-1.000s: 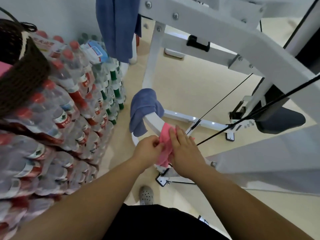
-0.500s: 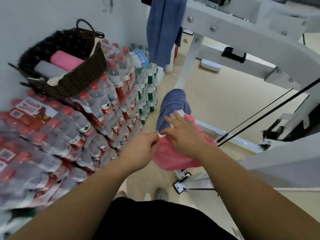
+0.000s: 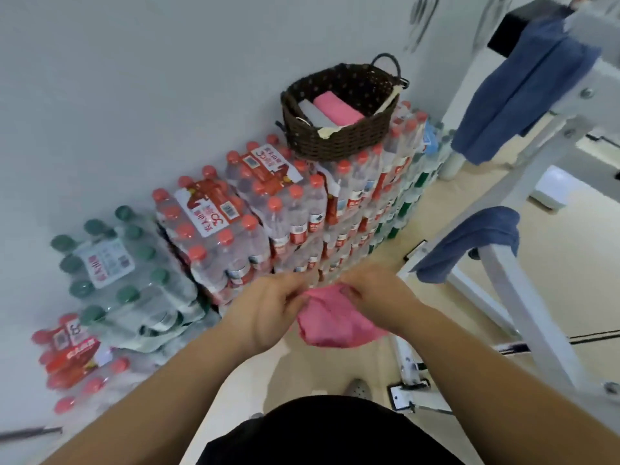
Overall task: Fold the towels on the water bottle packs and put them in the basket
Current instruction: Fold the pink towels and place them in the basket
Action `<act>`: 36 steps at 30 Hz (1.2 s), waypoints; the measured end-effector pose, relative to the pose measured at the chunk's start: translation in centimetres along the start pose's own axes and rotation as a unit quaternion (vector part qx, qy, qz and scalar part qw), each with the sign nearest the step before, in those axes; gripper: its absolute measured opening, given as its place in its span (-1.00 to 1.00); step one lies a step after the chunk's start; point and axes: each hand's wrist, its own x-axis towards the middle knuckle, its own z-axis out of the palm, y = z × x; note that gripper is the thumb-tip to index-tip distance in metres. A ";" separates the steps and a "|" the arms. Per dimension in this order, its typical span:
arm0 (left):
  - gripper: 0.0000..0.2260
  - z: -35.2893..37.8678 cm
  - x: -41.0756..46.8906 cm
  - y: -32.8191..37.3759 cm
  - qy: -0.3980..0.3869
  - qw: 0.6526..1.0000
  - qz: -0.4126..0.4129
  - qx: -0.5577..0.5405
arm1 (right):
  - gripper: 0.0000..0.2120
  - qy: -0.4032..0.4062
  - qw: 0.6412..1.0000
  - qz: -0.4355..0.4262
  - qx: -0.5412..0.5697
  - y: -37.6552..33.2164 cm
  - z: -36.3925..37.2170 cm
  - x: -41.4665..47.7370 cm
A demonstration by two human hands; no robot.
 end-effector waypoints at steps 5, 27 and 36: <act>-0.85 -4.6 -7.2 -4.7 0.033 0.998 -0.049 0.000 | -0.73 -0.018 0.999 -0.018 -0.026 -5.8 4.3 2.5; -0.86 -8.6 -17.2 -15.4 0.226 0.890 -0.362 -0.162 | -0.76 -0.039 0.991 0.091 0.091 -9.7 2.7 11.1; -0.84 -10.3 -10.4 -14.9 0.326 0.834 -0.416 -0.156 | -0.83 -0.001 0.853 0.145 0.501 -6.4 -1.9 17.7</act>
